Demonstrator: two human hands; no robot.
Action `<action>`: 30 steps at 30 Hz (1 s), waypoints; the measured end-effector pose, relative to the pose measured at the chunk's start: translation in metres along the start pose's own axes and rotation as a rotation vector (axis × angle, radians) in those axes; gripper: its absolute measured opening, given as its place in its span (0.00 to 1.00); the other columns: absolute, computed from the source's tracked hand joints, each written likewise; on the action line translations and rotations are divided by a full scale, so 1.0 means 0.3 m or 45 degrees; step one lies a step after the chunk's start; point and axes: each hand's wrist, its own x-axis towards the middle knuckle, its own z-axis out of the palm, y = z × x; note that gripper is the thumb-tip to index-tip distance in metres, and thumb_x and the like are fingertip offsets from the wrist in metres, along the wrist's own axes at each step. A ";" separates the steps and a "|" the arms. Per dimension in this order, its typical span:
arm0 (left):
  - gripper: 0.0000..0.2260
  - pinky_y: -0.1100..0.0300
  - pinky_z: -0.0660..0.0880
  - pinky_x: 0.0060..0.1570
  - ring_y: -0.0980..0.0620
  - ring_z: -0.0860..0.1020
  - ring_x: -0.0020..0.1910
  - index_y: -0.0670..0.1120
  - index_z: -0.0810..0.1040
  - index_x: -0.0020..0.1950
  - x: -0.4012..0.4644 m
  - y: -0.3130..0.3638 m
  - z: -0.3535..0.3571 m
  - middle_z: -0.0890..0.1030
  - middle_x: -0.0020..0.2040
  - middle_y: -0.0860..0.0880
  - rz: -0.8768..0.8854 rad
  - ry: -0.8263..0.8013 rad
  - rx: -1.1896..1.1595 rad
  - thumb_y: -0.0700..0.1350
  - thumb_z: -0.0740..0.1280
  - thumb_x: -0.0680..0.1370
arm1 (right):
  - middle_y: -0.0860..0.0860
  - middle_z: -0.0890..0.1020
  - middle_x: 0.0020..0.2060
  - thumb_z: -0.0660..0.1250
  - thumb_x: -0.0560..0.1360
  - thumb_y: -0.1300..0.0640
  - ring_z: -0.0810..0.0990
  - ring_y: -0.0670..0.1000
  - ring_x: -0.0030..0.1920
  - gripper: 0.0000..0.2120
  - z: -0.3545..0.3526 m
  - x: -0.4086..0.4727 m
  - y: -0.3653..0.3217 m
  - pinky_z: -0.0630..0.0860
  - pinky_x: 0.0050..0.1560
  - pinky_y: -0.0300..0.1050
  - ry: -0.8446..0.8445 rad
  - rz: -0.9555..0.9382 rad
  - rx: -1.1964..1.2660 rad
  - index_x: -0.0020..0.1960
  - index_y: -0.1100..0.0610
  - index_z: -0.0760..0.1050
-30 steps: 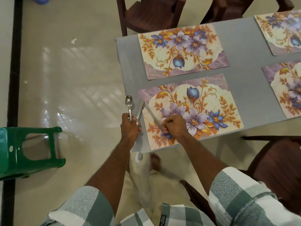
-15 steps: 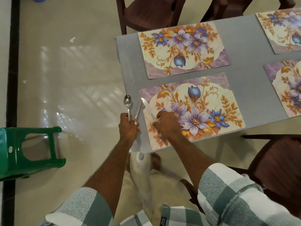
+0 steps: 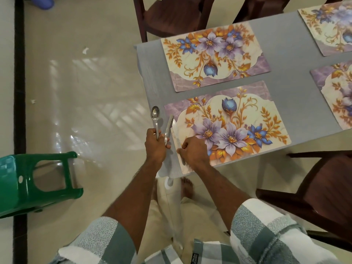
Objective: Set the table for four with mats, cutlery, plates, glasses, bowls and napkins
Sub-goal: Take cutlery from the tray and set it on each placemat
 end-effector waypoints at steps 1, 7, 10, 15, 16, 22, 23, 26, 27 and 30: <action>0.02 0.46 0.83 0.39 0.45 0.80 0.37 0.43 0.70 0.56 0.001 -0.003 -0.006 0.80 0.47 0.39 -0.004 -0.020 -0.010 0.39 0.60 0.84 | 0.52 0.86 0.47 0.74 0.73 0.46 0.83 0.51 0.46 0.15 0.003 0.001 0.000 0.73 0.47 0.39 0.000 0.007 0.009 0.51 0.57 0.84; 0.01 0.63 0.73 0.30 0.51 0.76 0.35 0.45 0.72 0.54 0.007 0.012 -0.041 0.82 0.48 0.38 0.023 -0.247 0.097 0.41 0.62 0.83 | 0.53 0.83 0.56 0.71 0.76 0.54 0.80 0.54 0.55 0.14 -0.111 0.020 0.001 0.74 0.60 0.45 0.213 -0.228 0.278 0.60 0.57 0.80; 0.03 0.63 0.75 0.32 0.51 0.78 0.41 0.45 0.73 0.55 0.022 0.045 -0.051 0.81 0.48 0.44 0.069 -0.430 0.202 0.44 0.63 0.84 | 0.53 0.81 0.59 0.64 0.78 0.53 0.78 0.57 0.59 0.14 -0.183 0.081 -0.014 0.73 0.64 0.55 0.348 -0.460 0.197 0.61 0.55 0.79; 0.01 0.65 0.73 0.32 0.58 0.82 0.36 0.43 0.75 0.52 0.042 0.132 -0.020 0.82 0.43 0.47 0.248 -0.644 0.303 0.40 0.64 0.82 | 0.51 0.84 0.44 0.71 0.77 0.50 0.82 0.51 0.45 0.12 -0.270 0.121 -0.073 0.77 0.52 0.47 0.195 -0.099 0.483 0.52 0.58 0.82; 0.02 0.64 0.74 0.32 0.54 0.83 0.38 0.45 0.76 0.51 0.049 0.147 -0.005 0.83 0.42 0.46 0.279 -0.681 0.331 0.40 0.64 0.82 | 0.53 0.85 0.41 0.72 0.76 0.50 0.82 0.52 0.43 0.11 -0.277 0.120 -0.076 0.77 0.50 0.48 0.157 -0.019 0.540 0.47 0.59 0.83; 0.04 0.58 0.79 0.38 0.50 0.83 0.39 0.47 0.78 0.52 0.080 0.191 0.098 0.84 0.42 0.46 0.433 -0.921 0.409 0.39 0.68 0.80 | 0.57 0.83 0.36 0.71 0.76 0.61 0.78 0.49 0.37 0.07 -0.344 0.071 -0.009 0.74 0.40 0.45 0.281 0.260 1.041 0.42 0.64 0.82; 0.05 0.61 0.77 0.36 0.52 0.82 0.38 0.45 0.77 0.53 0.082 0.192 0.119 0.83 0.42 0.46 0.436 -0.940 0.428 0.38 0.69 0.79 | 0.54 0.83 0.35 0.68 0.77 0.63 0.79 0.48 0.36 0.06 -0.372 0.068 0.017 0.74 0.39 0.43 0.348 0.307 1.144 0.42 0.61 0.82; 0.07 0.62 0.74 0.31 0.52 0.79 0.34 0.43 0.76 0.53 0.099 0.189 0.171 0.81 0.38 0.45 0.426 -0.919 0.478 0.35 0.69 0.78 | 0.51 0.83 0.35 0.60 0.81 0.63 0.81 0.45 0.33 0.09 -0.477 0.080 0.113 0.72 0.30 0.38 0.506 0.432 1.499 0.46 0.57 0.77; 0.07 0.62 0.74 0.32 0.52 0.78 0.33 0.44 0.77 0.53 0.103 0.194 0.187 0.80 0.37 0.46 0.434 -0.911 0.500 0.34 0.68 0.78 | 0.52 0.84 0.37 0.58 0.83 0.61 0.82 0.47 0.34 0.10 -0.514 0.092 0.157 0.69 0.30 0.40 0.543 0.456 1.581 0.47 0.56 0.76; 0.09 0.64 0.74 0.36 0.53 0.78 0.35 0.44 0.80 0.49 0.135 0.216 0.247 0.80 0.38 0.47 0.480 -0.885 0.549 0.31 0.67 0.76 | 0.54 0.83 0.35 0.56 0.84 0.57 0.80 0.52 0.33 0.11 -0.615 0.137 0.294 0.68 0.29 0.40 0.625 0.499 1.602 0.47 0.57 0.73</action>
